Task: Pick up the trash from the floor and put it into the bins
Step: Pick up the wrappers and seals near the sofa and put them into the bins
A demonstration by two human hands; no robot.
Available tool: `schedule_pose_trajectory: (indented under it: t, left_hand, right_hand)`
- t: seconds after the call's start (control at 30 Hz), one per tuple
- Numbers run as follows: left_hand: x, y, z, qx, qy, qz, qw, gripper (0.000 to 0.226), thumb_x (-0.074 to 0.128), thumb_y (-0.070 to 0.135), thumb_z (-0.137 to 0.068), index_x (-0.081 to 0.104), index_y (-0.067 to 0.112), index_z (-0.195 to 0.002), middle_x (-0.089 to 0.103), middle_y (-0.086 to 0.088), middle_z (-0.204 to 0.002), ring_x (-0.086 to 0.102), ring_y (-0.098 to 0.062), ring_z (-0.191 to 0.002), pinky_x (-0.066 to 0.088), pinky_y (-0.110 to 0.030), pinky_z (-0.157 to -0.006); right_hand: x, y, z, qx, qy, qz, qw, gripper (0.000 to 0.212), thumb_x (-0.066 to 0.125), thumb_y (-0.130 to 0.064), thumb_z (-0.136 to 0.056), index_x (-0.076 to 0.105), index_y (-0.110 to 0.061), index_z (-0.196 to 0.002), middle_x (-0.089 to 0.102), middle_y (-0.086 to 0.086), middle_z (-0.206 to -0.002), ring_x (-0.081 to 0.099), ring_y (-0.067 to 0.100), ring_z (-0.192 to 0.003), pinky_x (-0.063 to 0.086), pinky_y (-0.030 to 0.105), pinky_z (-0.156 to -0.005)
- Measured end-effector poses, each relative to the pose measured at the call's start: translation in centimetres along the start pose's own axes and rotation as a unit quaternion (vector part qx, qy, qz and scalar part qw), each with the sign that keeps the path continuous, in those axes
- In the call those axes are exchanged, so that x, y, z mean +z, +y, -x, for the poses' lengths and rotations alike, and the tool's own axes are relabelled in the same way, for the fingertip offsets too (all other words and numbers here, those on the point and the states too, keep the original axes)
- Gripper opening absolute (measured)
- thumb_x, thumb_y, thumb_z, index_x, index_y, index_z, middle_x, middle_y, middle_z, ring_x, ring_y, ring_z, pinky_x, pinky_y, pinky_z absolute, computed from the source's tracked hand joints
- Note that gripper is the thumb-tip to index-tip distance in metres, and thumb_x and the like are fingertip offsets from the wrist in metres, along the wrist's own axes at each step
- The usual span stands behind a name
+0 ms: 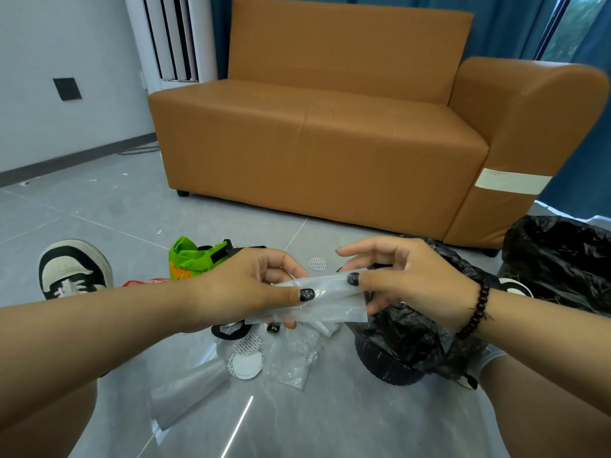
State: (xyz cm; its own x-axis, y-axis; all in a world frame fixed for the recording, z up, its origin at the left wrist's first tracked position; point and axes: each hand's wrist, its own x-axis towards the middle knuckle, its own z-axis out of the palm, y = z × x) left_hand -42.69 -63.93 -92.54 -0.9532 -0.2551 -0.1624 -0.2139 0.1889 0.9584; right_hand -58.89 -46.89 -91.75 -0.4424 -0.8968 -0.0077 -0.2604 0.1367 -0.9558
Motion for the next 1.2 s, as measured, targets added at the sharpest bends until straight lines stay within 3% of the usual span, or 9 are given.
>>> schedule_pose_trajectory:
  t: [0.1, 0.23, 0.33, 0.47, 0.7, 0.83, 1.03, 1.1, 1.2]
  left_hand:
    - [0.1, 0.1, 0.0, -0.013, -0.014, 0.002, 1.000, 0.021, 0.066, 0.023, -0.083, 0.061, 0.006, -0.093, 0.072, -0.009, -0.076, 0.068, -0.019, -0.060, 0.053, -0.023, -0.056]
    - [0.5, 0.5, 0.2, -0.051, -0.048, -0.006, 0.998, 0.027, 0.046, 0.026, -0.097, 0.061, 0.010, -0.081, 0.073, -0.006, -0.072, 0.061, -0.011, -0.052, 0.040, -0.019, -0.050]
    - [0.6, 0.6, 0.2, -0.046, -0.055, -0.014, 0.997, 0.036, 0.042, 0.028, -0.099, 0.064, 0.011, -0.077, 0.072, -0.001, -0.070, 0.059, -0.008, -0.054, 0.036, -0.024, -0.055]
    - [0.4, 0.3, 0.0, -0.026, -0.065, -0.043, 0.997, 0.030, 0.057, 0.036, -0.092, 0.062, 0.008, -0.083, 0.071, 0.004, -0.071, 0.059, -0.007, -0.059, 0.038, -0.025, -0.060]
    - [0.5, 0.4, -0.3, 0.003, 0.009, -0.021, 1.000, 0.028, 0.066, 0.038, -0.079, 0.062, 0.011, -0.085, 0.071, 0.002, -0.073, 0.061, -0.009, -0.059, 0.038, -0.022, -0.055]
    - [0.8, 0.6, -0.5, 0.015, 0.042, 0.012, 0.999, 0.038, 0.063, 0.036, -0.074, 0.061, 0.005, -0.095, 0.072, 0.000, -0.076, 0.062, -0.010, -0.061, 0.038, -0.028, -0.060]
    - [1.1, 0.7, -0.4, 0.012, 0.031, 0.036, 0.999, 0.018, 0.057, 0.020, -0.091, 0.059, 0.004, -0.097, 0.072, 0.001, -0.072, 0.063, -0.009, -0.057, 0.042, -0.016, -0.048]
    - [1.1, 0.6, -0.3, 0.014, 0.027, 0.032, 0.999, 0.018, 0.058, 0.021, -0.090, 0.059, 0.004, -0.097, 0.073, -0.002, -0.077, 0.064, -0.011, -0.061, 0.045, -0.020, -0.054]
    - [1.0, 0.4, -0.3, 0.018, 0.023, 0.028, 0.999, 0.029, 0.063, 0.027, -0.082, 0.059, 0.003, -0.099, 0.074, -0.008, -0.087, 0.066, -0.015, -0.067, 0.047, -0.029, -0.065]
  right_hand:
    - [0.1, 0.2, -0.2, -0.033, 0.050, 0.066, 0.996, 0.015, 0.077, -0.013, -0.075, 0.076, -0.022, -0.087, 0.066, 0.033, -0.091, 0.069, 0.043, -0.075, 0.053, 0.062, -0.075]
    - [0.2, 0.3, -0.1, -0.080, 0.056, 0.076, 0.992, 0.021, 0.078, -0.009, -0.074, 0.077, -0.026, -0.085, 0.071, 0.021, -0.094, 0.055, 0.059, -0.091, 0.048, 0.068, -0.076]
    - [0.3, -0.1, 0.2, -0.118, 0.063, 0.098, 0.986, 0.030, 0.073, 0.005, -0.074, 0.077, -0.024, -0.081, 0.073, -0.007, -0.096, 0.058, 0.049, -0.094, 0.050, 0.062, -0.080]
    - [0.5, -0.3, 0.5, -0.122, 0.070, 0.083, 0.987, 0.036, 0.070, 0.011, -0.074, 0.075, -0.020, -0.092, 0.072, -0.001, -0.099, 0.067, 0.028, -0.094, 0.054, 0.050, -0.083]
    - [0.8, 0.1, 0.6, -0.129, 0.124, 0.100, 0.979, 0.062, 0.058, 0.007, -0.084, 0.047, -0.029, -0.133, 0.057, -0.005, -0.123, 0.060, 0.004, -0.102, 0.053, 0.020, -0.079]
    - [1.5, 0.6, 0.8, -0.118, 0.070, 0.193, 0.972, 0.085, 0.056, 0.001, -0.084, 0.012, -0.033, -0.149, 0.033, -0.017, -0.148, 0.038, -0.003, -0.131, 0.039, 0.018, -0.103]
    - [2.3, 0.2, 1.0, -0.074, 0.022, 0.217, 0.973, 0.096, 0.059, -0.008, -0.083, -0.007, -0.033, -0.149, 0.011, -0.023, -0.153, 0.028, -0.003, -0.136, 0.033, 0.024, -0.110]
    - [2.4, 0.3, 0.9, -0.072, 0.016, 0.192, 0.979, 0.095, 0.059, -0.006, -0.084, -0.005, -0.033, -0.149, 0.014, -0.021, -0.152, 0.024, -0.002, -0.139, 0.031, 0.025, -0.112]
    - [2.3, 0.3, 0.9, -0.068, 0.020, 0.093, 0.993, 0.084, 0.057, -0.002, -0.086, 0.014, -0.041, -0.147, 0.048, -0.013, -0.133, 0.053, 0.011, -0.123, 0.047, 0.041, -0.101]
